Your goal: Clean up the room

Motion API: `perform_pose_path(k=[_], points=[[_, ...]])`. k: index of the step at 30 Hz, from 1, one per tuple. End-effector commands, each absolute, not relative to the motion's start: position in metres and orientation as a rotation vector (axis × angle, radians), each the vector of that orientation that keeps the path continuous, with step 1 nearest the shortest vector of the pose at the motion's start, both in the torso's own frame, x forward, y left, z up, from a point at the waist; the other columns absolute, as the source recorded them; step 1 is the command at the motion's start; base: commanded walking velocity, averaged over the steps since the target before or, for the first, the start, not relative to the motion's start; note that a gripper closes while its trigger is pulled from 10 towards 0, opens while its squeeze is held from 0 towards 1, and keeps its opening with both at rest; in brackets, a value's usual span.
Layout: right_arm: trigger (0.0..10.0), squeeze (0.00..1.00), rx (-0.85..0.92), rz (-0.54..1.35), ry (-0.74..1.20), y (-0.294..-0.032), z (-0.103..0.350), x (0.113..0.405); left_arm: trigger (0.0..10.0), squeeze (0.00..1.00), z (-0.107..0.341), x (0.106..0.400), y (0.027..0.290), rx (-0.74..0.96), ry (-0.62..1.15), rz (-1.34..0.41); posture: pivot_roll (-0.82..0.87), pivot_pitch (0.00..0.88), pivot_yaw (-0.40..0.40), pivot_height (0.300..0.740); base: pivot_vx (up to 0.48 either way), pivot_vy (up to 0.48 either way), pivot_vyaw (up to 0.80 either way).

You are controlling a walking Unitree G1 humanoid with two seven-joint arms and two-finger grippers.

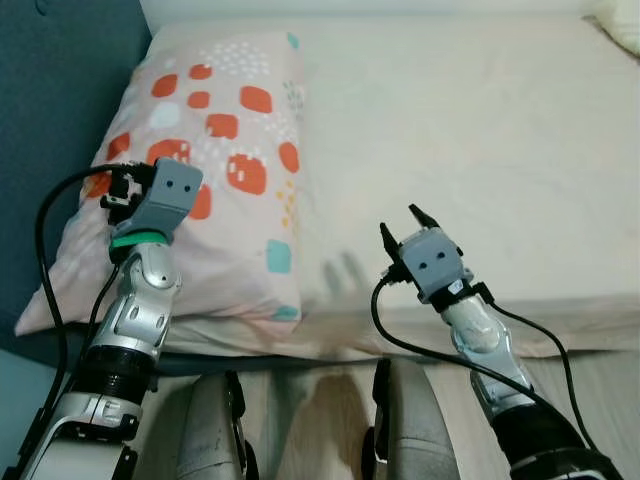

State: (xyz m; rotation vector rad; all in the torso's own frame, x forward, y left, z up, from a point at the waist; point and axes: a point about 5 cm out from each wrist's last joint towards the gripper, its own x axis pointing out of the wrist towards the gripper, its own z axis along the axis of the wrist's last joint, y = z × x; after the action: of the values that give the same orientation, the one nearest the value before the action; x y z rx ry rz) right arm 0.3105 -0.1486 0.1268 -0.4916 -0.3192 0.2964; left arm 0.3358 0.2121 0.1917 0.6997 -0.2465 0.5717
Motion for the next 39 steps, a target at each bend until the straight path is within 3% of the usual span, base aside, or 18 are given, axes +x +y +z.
perform_pose_path(k=[1, 5, 7, 9, 10, 11, 14, 15, 17, 23, 39], points=[[10.0, 0.00, -0.487, 0.305, -0.306, -0.149, 0.122, 0.307, 10.0, 0.00, 0.193, 0.332, 0.217, 0.719, -0.263, 0.601, -0.03, 0.087, 0.040, 0.579, 0.000, 0.000, 0.00], [10.0, 0.00, -0.485, 0.307, -0.304, -0.148, 0.121, 0.307, 10.0, 0.00, 0.214, 0.321, 0.215, 0.712, -0.385, 0.601, -0.02, 0.085, 0.036, 0.579, 0.000, 0.000, 0.00], [10.0, 0.00, -0.481, 0.310, -0.306, -0.147, 0.122, 0.308, 10.0, 0.00, 0.219, 0.320, 0.203, 0.689, -0.430, 0.507, -0.01, 0.082, 0.034, 0.579, 0.000, 0.000, 0.00], [10.0, 0.00, -0.433, 0.324, -0.314, -0.142, 0.124, 0.308, 10.0, 0.00, 0.210, 0.320, 0.161, 0.526, -0.386, 0.180, 0.00, 0.077, 0.032, 0.579, 0.000, 0.000, 0.00], [10.0, 0.00, -0.433, 0.324, -0.314, -0.142, 0.124, 0.308, 10.0, 0.00, 0.210, 0.320, 0.161, 0.526, -0.386, 0.180, 0.00, 0.077, 0.032, 0.579, 0.000, 0.000, 0.00], [10.0, 0.00, -0.348, 0.317, -0.311, -0.137, 0.126, 0.308, 10.0, 0.00, 0.200, 0.317, 0.136, 0.357, -0.306, -0.008, -0.01, 0.070, 0.039, 0.579, 0.000, 0.000, 0.00], [10.0, 0.00, -0.255, 0.305, -0.305, -0.132, 0.127, 0.308, 10.0, 0.00, 0.193, 0.312, 0.117, 0.213, -0.246, -0.143, -0.02, 0.064, 0.042, 0.579, 0.000, 0.000, 0.00], [10.0, 0.00, -0.136, 0.282, -0.297, -0.128, 0.129, 0.307, 10.0, 0.00, 0.190, 0.305, 0.100, 0.108, -0.214, -0.264, -0.02, 0.059, 0.045, 0.579, 0.000, 0.000, 0.00], [10.0, 0.00, -0.036, 0.257, -0.289, -0.125, 0.130, 0.306, 10.0, 0.00, 0.188, 0.299, 0.090, 0.057, -0.198, -0.327, -0.03, 0.058, 0.045, 0.579, 0.000, 0.000, 0.00], [10.0, 0.00, 0.088, 0.183, -0.240, -0.129, 0.123, 0.306, 10.0, 0.00, 0.185, 0.298, 0.089, 0.065, -0.189, -0.322, -0.02, 0.046, 0.048, 0.589, 0.000, 0.000, 0.00], [10.0, 0.00, 0.093, 0.205, -0.187, -0.130, 0.114, 0.303, 10.0, 0.00, 0.163, 0.304, 0.099, 0.078, -0.086, -0.268, -0.02, 0.034, 0.041, 0.644, 0.000, 0.000, 0.00]])
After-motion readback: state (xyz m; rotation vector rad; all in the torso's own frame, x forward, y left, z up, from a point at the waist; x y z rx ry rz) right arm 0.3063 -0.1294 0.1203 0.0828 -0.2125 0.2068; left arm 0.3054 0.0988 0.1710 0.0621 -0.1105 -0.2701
